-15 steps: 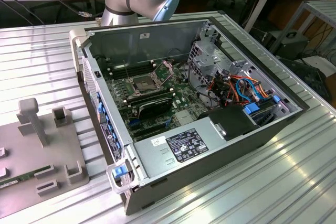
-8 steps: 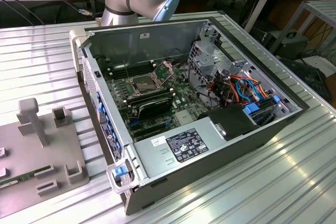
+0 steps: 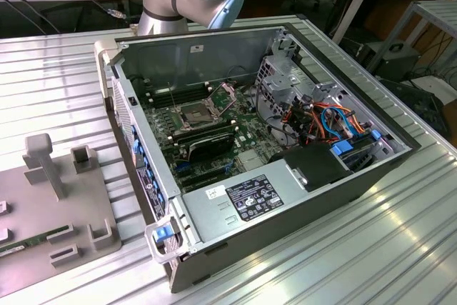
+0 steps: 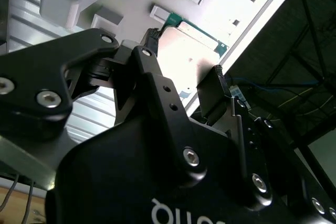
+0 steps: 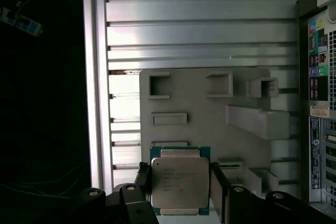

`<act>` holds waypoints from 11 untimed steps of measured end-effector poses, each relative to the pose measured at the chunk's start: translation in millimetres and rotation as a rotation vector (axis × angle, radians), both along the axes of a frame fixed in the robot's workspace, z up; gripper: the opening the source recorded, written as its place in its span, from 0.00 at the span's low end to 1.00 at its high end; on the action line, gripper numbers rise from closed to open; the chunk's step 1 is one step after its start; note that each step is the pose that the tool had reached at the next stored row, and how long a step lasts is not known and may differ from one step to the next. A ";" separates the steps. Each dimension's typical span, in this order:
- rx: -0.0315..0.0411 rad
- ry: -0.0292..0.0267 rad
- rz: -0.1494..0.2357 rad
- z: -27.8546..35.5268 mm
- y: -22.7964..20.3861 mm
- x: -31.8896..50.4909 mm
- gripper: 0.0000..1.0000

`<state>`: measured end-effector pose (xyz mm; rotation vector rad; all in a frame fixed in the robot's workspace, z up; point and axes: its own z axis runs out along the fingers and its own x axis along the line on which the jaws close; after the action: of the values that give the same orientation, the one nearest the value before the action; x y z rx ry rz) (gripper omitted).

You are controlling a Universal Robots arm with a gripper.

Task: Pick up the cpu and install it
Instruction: 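Pick up the cpu and move it towards the insertion slot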

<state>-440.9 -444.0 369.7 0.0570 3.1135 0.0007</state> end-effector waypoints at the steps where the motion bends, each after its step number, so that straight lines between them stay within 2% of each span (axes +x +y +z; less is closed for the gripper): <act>1: 0.0000 0.0000 0.000 0.0 0.0 0.0 0.55; 11: -0.0001 0.0001 0.000 0.1 0.0 3.9 0.55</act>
<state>-437.0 -444.0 369.8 0.0570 3.1136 0.0007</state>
